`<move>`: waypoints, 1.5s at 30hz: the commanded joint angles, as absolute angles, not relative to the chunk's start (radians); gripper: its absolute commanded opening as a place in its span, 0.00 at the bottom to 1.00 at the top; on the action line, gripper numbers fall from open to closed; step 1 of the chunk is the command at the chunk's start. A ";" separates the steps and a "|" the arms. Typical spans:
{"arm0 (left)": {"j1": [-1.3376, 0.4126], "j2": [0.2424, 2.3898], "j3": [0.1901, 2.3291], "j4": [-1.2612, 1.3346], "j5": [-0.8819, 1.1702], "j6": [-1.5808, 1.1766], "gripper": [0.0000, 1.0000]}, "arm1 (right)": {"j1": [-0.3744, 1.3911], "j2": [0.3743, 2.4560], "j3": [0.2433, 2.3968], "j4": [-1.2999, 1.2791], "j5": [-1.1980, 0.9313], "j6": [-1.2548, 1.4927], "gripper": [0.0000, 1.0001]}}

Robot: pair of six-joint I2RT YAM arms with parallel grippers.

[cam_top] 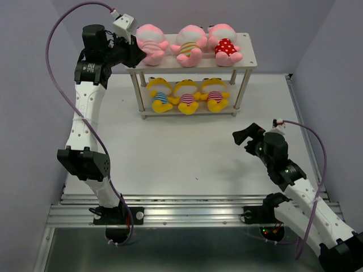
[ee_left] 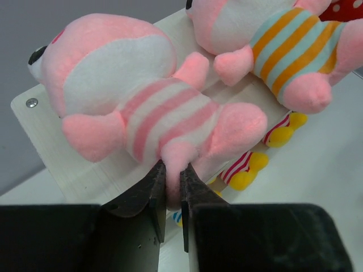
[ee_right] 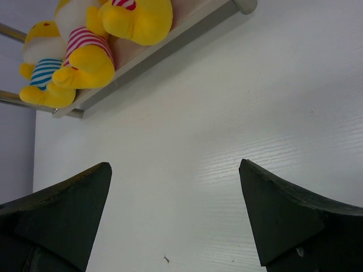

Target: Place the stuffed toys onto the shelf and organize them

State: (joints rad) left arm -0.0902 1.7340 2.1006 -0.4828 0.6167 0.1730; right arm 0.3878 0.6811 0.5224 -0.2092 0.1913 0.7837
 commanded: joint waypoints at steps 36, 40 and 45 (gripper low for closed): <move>-0.025 1.720 2.148 -0.459 0.798 0.241 0.41 | 0.396 0.698 0.541 -0.190 0.219 0.785 1.00; -0.025 1.723 2.148 -0.446 0.770 0.224 0.42 | 0.396 0.693 0.540 -0.190 0.219 0.788 1.00; -0.025 1.724 2.145 -0.445 0.769 0.221 0.41 | 0.396 0.684 0.538 -0.192 0.218 0.788 1.00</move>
